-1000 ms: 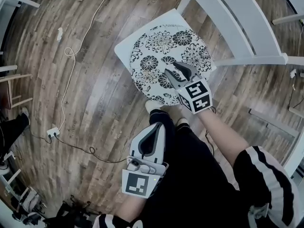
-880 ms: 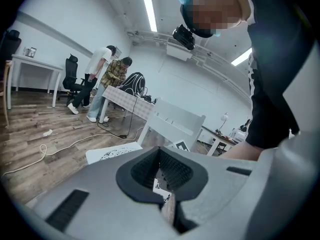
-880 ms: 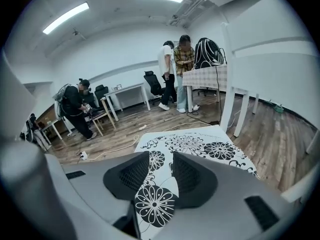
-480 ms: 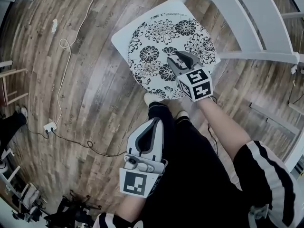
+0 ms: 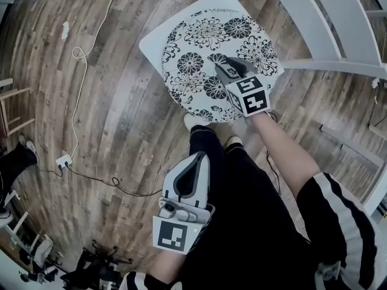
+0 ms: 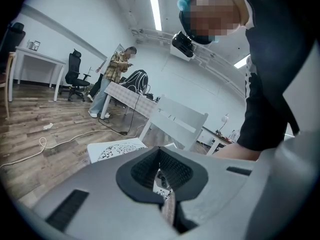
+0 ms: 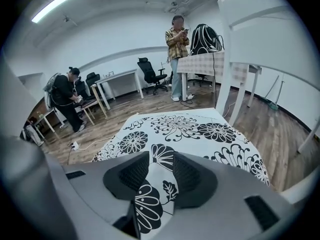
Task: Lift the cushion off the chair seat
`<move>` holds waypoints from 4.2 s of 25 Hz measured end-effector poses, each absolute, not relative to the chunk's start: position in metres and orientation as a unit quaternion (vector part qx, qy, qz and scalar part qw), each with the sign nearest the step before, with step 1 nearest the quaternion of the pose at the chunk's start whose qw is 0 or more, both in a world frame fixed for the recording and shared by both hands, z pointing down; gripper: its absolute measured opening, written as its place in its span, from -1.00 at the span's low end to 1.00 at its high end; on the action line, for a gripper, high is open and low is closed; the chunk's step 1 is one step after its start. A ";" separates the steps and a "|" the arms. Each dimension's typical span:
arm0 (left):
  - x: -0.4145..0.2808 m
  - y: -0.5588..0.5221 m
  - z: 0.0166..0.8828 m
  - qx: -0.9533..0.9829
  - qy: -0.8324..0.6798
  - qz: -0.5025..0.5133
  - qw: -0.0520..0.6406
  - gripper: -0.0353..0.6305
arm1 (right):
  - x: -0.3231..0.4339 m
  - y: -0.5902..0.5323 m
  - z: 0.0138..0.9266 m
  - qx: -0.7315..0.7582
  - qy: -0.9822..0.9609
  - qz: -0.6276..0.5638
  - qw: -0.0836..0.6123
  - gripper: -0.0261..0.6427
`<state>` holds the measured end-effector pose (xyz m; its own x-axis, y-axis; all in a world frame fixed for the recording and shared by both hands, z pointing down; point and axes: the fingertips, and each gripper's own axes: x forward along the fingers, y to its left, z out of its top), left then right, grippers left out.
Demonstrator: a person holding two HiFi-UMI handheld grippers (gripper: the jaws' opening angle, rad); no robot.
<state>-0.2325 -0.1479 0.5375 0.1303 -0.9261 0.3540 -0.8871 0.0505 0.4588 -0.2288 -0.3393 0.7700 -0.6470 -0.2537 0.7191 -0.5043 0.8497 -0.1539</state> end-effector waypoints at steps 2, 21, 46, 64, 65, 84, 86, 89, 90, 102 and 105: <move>-0.234 -0.148 0.539 0.688 -0.659 -0.031 0.301 -0.89 | -0.230 -0.341 0.774 0.212 -0.889 0.171 0.367 -0.51; -0.246 -0.150 0.550 0.680 -0.667 -0.026 0.304 -0.89 | -0.235 -0.341 0.819 0.182 -0.865 0.166 0.436 -0.49; -0.236 -0.147 0.550 0.686 -0.658 -0.031 0.309 -0.89 | -0.238 -0.340 0.825 0.182 -0.858 0.132 0.462 -0.54; -0.233 -0.143 0.547 0.683 -0.661 -0.035 0.309 -0.89 | -0.237 -0.337 0.823 0.188 -0.855 0.171 0.452 -0.78; -0.234 -0.143 0.547 0.682 -0.662 -0.035 0.309 -0.89 | -0.237 -0.337 0.822 0.189 -0.856 0.174 0.449 -0.78; -0.220 -0.146 0.535 0.691 -0.657 -0.042 0.296 -0.89 | -0.237 -0.331 0.760 0.186 -0.887 0.201 0.372 -0.82; -0.219 -0.146 0.534 0.692 -0.658 -0.042 0.294 -0.89 | -0.235 -0.331 0.752 0.188 -0.889 0.204 0.364 -0.82; -0.218 -0.145 0.529 0.693 -0.659 -0.044 0.290 -0.89 | -0.233 -0.331 0.739 0.191 -0.892 0.209 0.354 -0.82; -0.218 -0.145 0.526 0.694 -0.658 -0.044 0.289 -0.89 | -0.232 -0.330 0.735 0.191 -0.892 0.209 0.351 -0.82; -0.214 -0.164 0.500 0.697 -0.665 -0.064 0.261 -0.89 | -0.220 -0.335 0.688 0.190 -0.903 0.195 0.333 -0.82; -0.210 -0.165 0.495 0.699 -0.664 -0.062 0.258 -0.89 | -0.216 -0.335 0.675 0.189 -0.906 0.193 0.326 -0.82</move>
<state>-0.2102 -0.1645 0.4949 0.1094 -0.9604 0.2564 -0.8967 0.0160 0.4423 -0.2164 -0.3352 0.6753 -0.7162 -0.2174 0.6631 -0.4687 0.8539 -0.2263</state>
